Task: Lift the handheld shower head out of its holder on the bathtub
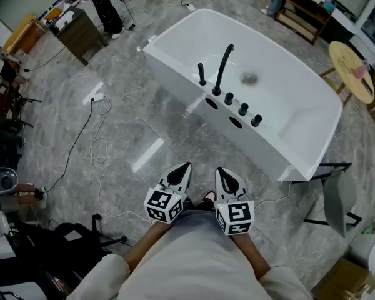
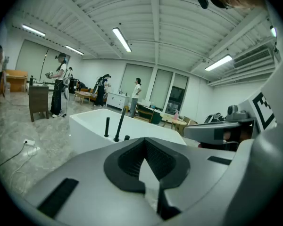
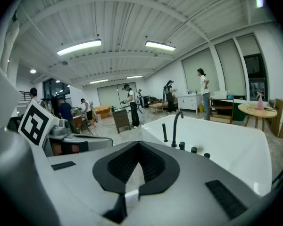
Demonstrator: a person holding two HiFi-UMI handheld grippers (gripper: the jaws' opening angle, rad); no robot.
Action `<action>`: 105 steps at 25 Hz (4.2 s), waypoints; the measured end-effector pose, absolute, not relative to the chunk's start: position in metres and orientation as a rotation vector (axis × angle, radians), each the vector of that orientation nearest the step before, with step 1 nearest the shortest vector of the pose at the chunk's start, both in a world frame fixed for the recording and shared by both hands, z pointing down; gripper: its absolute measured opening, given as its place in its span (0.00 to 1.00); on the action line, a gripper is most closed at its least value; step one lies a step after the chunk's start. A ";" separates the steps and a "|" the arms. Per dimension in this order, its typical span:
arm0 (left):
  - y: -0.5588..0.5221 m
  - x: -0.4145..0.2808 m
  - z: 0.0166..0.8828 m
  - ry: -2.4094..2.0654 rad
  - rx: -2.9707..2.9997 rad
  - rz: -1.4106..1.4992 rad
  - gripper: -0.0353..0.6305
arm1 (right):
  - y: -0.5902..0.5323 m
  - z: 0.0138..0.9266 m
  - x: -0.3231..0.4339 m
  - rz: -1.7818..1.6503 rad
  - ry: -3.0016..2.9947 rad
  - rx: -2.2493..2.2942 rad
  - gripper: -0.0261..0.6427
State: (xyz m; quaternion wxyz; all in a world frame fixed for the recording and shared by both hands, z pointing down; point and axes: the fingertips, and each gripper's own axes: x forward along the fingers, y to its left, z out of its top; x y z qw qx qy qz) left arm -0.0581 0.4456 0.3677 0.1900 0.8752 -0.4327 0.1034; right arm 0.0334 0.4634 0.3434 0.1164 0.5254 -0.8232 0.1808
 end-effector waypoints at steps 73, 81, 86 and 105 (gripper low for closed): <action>0.220 -0.141 0.352 -0.795 2.686 0.254 0.06 | 0.241 0.323 -0.094 0.458 -2.295 1.828 0.07; 0.179 -0.117 0.357 -0.782 2.688 0.308 0.06 | 0.199 0.326 -0.069 0.510 -2.306 1.838 0.07; 0.147 -0.103 0.362 -0.789 2.660 0.328 0.06 | 0.167 0.329 -0.055 0.521 -2.306 1.817 0.07; 0.036 -0.018 0.373 -0.846 2.650 0.332 0.06 | 0.042 0.339 0.017 0.490 -2.326 1.776 0.07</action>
